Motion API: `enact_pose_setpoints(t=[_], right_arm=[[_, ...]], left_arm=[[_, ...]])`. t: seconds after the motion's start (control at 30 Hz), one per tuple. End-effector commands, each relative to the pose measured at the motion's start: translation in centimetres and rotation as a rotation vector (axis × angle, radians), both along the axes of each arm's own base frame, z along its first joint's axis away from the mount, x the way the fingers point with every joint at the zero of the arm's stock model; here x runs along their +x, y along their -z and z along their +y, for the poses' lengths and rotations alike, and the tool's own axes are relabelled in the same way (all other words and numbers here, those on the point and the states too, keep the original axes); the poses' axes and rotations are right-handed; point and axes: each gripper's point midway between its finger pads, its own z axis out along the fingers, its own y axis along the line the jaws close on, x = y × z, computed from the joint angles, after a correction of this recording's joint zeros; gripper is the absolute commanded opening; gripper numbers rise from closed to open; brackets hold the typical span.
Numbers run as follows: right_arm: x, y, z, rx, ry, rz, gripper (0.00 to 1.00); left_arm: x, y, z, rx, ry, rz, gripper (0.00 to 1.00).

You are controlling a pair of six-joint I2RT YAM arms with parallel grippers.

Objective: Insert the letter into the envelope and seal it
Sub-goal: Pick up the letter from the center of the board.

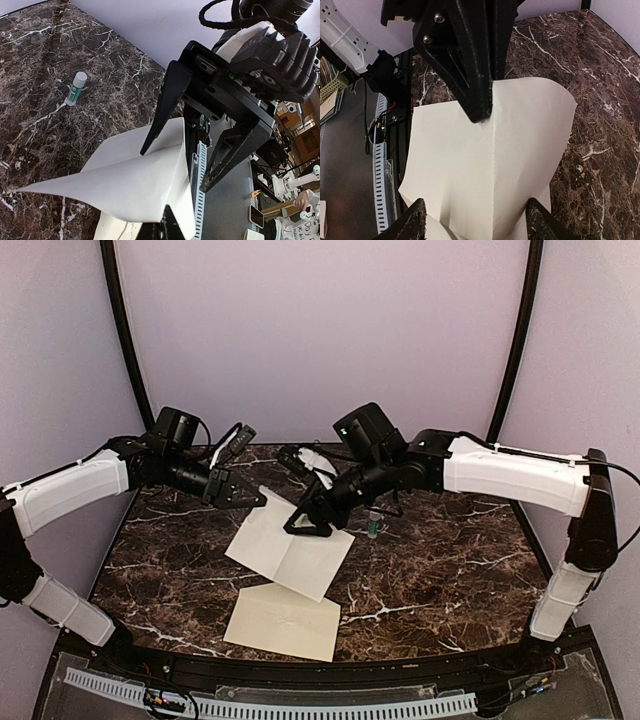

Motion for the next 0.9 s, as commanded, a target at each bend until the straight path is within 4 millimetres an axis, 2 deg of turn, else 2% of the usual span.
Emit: enact_pose_setpoints(t=[0.0, 0.17, 0.43, 0.53, 0.6, 0.67, 0.87], right_arm=[[-0.4, 0.4, 0.1, 0.006, -0.024, 0.027, 0.59], [-0.7, 0.5, 0.2, 0.016, -0.036, 0.043, 0.32], [-0.7, 0.3, 0.3, 0.025, -0.044, 0.06, 0.01], [-0.7, 0.4, 0.2, 0.026, -0.042, 0.066, 0.0], [-0.6, 0.4, 0.1, 0.027, -0.037, 0.067, 0.0], [-0.4, 0.4, -0.2, 0.029, -0.025, 0.066, 0.0], [0.1, -0.1, -1.3, 0.066, 0.005, 0.072, 0.0]], left_arm=[[-0.4, -1.3, -0.3, -0.028, 0.031, -0.029, 0.04], [-0.4, -1.3, -0.3, -0.023, 0.03, -0.021, 0.04], [-0.3, -1.1, -0.3, -0.019, 0.036, -0.044, 0.07], [0.0, -1.0, -0.2, -0.012, 0.024, -0.056, 0.12], [0.3, -1.1, -0.2, -0.007, 0.002, -0.075, 0.29], [0.9, -1.3, 0.0, -0.001, -0.031, -0.115, 0.37], [3.3, -3.5, 2.2, -0.041, -0.187, -0.185, 0.37]])
